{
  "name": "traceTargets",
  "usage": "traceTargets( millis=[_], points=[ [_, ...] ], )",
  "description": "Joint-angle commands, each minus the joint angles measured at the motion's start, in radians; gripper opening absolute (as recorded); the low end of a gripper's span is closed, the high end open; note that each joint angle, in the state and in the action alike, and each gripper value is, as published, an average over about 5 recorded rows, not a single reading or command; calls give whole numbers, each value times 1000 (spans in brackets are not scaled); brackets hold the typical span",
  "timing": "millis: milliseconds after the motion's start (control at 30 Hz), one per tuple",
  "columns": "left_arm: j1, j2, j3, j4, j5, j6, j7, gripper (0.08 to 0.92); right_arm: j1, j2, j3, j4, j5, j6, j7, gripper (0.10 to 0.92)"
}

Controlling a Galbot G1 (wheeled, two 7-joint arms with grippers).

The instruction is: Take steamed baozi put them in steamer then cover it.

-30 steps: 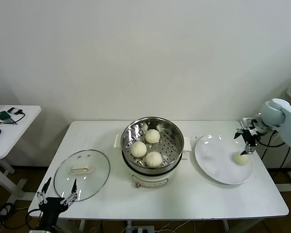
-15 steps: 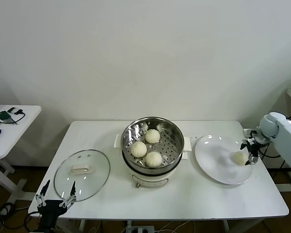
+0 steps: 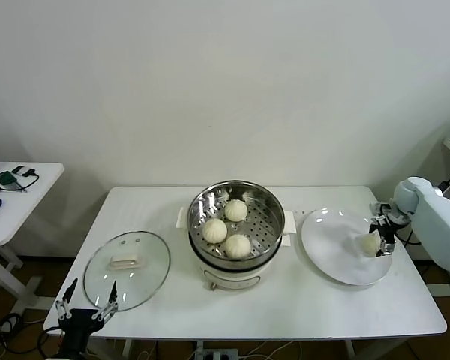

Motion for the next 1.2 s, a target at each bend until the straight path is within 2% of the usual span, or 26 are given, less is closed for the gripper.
traceTargets(
  millis=[33, 200, 467, 767, 1000, 1200],
  points=[
    [-1, 1, 1, -2, 1, 1, 0, 823, 1, 35, 32, -59, -54, 23, -5, 785],
    [2, 1, 1, -6, 1, 1, 0, 823, 6, 38, 35, -59, -48, 21, -7, 686],
    [6, 1, -1, -15, -2, 0, 0, 823, 52, 13, -19, -21, 66, -4, -12, 637],
    [4, -3, 21, -23, 1, -4, 1, 823, 377, -77, -445, 215, 604, -182, -3, 636],
    [6, -6, 50, -29, 2, -11, 6, 823, 679, -32, -784, 356, 900, -270, 17, 636],
    [7, 2, 63, -36, 16, -14, 7, 823, 824, 9, -947, 570, 1145, -364, 109, 636]
  ],
)
